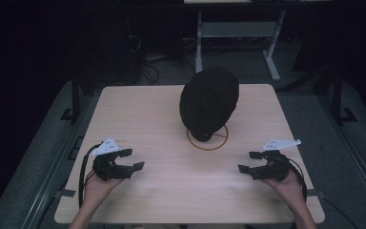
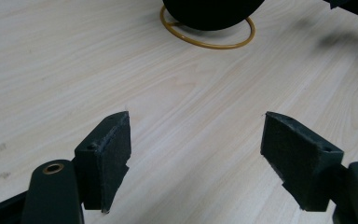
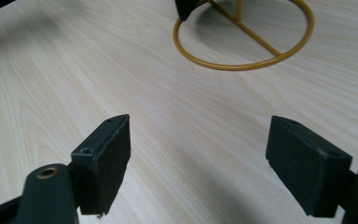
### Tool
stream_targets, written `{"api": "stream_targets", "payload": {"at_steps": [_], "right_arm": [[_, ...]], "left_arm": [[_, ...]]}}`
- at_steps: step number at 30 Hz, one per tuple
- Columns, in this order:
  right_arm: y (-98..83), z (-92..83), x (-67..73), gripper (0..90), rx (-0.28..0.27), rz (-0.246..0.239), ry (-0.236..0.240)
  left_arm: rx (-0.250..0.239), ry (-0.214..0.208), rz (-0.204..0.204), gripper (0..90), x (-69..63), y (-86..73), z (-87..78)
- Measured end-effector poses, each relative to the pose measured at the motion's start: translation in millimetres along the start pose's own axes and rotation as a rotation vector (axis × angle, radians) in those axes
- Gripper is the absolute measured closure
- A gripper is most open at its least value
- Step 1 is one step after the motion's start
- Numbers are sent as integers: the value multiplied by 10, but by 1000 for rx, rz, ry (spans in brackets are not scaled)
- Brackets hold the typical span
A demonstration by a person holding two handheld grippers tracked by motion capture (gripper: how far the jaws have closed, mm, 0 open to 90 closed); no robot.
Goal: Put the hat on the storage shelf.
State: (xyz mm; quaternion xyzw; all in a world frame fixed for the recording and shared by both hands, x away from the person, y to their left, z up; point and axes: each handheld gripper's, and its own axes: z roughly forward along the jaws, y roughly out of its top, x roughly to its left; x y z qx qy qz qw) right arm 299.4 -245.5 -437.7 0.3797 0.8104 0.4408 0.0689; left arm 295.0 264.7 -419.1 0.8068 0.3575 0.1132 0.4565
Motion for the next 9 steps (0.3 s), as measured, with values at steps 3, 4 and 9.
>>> {"api": "stream_targets", "payload": {"at_steps": [3, 4, 9], "right_arm": [[5, 32, 35, 217, 9, -11, 10], [7, 47, 51, 217, 17, -9, 14], [18, 111, 108, 217, 44, -26, 19]], "left_arm": [[0, -3, -14, 234, 18, -73, -1], [9, 1, -11, 232, 16, -89, 7], [-2, 17, -3, 217, 17, -114, -9]]}}
